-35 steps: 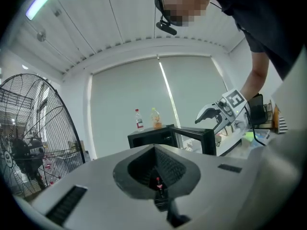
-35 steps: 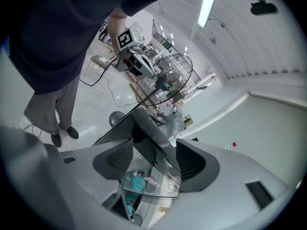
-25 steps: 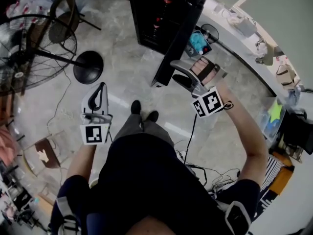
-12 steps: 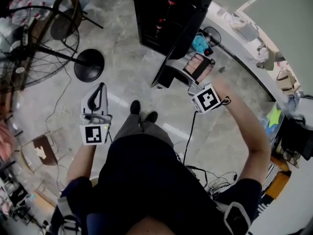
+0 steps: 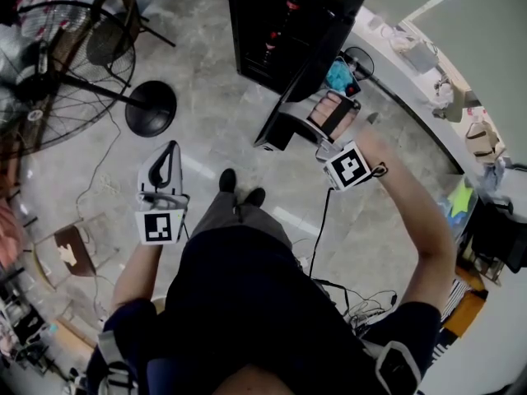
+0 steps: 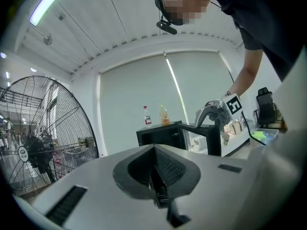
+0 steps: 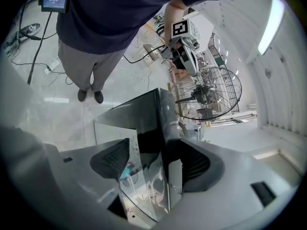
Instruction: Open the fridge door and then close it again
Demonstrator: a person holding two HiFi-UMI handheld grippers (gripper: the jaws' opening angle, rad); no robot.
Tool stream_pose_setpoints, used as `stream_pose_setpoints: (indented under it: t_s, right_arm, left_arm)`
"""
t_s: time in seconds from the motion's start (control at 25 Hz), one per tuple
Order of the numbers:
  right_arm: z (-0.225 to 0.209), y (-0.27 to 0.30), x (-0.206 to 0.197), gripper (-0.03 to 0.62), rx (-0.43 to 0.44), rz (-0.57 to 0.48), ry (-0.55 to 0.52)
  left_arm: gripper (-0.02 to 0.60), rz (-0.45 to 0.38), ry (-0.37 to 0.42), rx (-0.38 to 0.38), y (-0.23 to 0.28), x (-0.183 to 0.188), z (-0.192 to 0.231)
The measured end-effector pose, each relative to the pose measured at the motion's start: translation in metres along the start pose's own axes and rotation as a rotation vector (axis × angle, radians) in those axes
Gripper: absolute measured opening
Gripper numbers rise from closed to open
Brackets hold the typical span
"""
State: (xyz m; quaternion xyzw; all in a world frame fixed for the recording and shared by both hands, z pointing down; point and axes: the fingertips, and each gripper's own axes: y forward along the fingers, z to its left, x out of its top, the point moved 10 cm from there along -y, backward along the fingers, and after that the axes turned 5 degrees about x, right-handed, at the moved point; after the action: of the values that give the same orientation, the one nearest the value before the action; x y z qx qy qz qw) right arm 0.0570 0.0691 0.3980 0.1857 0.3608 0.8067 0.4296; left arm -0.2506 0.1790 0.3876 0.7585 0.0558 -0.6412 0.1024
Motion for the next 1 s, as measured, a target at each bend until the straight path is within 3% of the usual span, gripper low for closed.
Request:
stream_pose_setpoints:
  t_s: [1.0]
  right_arm:
    - [-0.08,0.074,0.005,0.337,-0.035,0.106,0.198]
  left_arm:
    - [0.023,-0.019,0.018,0.027,0.009,0.006,-0.001]
